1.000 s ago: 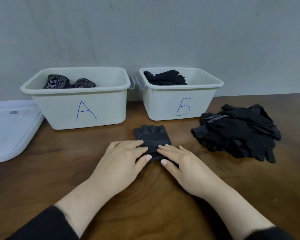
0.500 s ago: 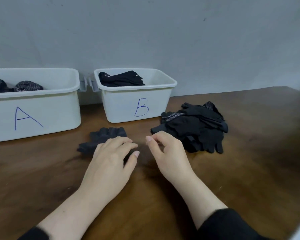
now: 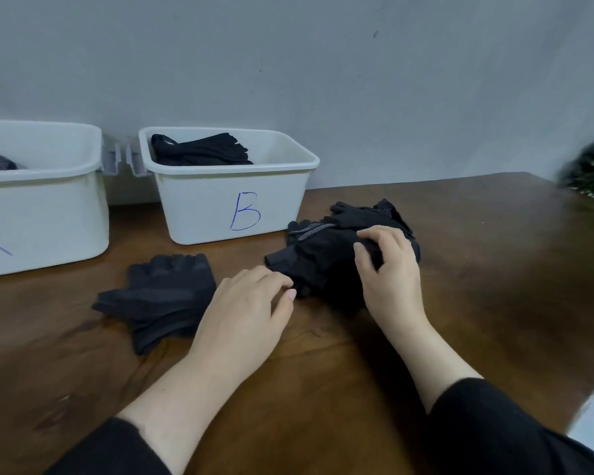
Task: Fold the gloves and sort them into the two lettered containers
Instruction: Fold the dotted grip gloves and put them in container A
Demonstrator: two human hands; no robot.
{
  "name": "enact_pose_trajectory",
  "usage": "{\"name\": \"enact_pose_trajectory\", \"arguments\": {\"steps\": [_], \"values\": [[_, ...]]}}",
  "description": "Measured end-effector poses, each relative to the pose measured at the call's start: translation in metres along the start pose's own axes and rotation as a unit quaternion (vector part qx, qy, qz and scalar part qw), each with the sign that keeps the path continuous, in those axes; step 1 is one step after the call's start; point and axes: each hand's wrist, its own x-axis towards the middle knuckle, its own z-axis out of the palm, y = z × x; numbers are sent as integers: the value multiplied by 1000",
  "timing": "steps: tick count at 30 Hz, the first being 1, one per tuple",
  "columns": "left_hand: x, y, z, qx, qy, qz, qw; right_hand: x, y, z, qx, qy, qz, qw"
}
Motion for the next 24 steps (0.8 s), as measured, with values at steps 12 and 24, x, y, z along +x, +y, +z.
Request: {"name": "enact_pose_trajectory", "arguments": {"steps": [12, 24], "values": [[21, 2, 8, 31, 21, 33, 999, 107, 11, 24, -200, -258, 83, 941], [20, -1, 4, 51, 26, 43, 997, 135, -22, -26, 4, -63, 88, 994]]}}
